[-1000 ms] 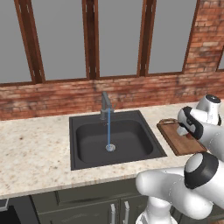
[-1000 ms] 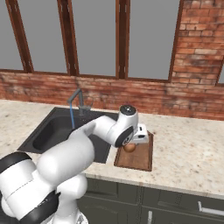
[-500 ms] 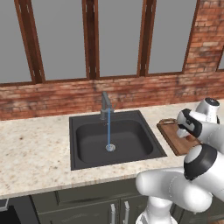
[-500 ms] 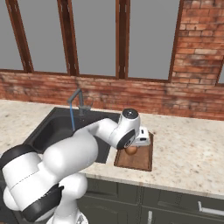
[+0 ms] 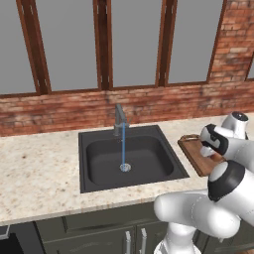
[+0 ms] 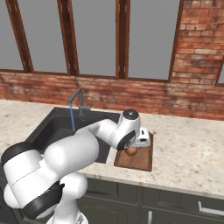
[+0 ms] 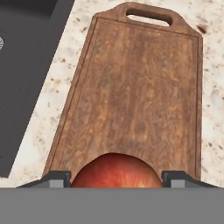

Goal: Pick the apple from the sink and place it on the cutting board to airdry. Then turn off the sink faucet.

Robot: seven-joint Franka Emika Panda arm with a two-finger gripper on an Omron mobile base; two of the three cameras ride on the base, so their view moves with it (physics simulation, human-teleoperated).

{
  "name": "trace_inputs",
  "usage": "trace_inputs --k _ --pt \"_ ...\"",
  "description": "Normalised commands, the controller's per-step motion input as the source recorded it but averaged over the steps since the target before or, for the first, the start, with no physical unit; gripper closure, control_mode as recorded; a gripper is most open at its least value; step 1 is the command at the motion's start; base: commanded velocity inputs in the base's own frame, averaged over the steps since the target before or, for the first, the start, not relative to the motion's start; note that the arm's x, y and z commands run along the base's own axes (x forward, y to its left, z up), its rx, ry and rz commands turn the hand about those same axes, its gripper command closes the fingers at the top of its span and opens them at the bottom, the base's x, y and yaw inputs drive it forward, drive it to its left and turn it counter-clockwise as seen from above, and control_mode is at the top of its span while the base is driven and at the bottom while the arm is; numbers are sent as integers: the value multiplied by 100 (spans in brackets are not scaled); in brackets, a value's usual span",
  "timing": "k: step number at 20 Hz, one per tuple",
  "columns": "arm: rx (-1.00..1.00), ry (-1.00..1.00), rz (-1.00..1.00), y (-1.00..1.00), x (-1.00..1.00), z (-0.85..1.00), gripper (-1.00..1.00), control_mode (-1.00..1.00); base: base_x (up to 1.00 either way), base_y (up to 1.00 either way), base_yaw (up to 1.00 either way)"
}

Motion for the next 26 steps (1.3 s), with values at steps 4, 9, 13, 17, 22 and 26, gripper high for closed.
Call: trace_inputs --k 4,9,13,17,22,26 --pt "0 0 0 0 0 -14 100 -100 0 0 0" --pt "0 0 0 0 2 -14 100 -100 0 0 0" --pt "0 0 0 0 5 -11 100 -100 0 0 0" --pt "0 0 0 0 4 -11 100 -100 0 0 0" --pt "0 0 0 0 4 -12 100 -100 0 0 0" --pt "0 1 0 0 8 -13 100 -100 0 0 0"
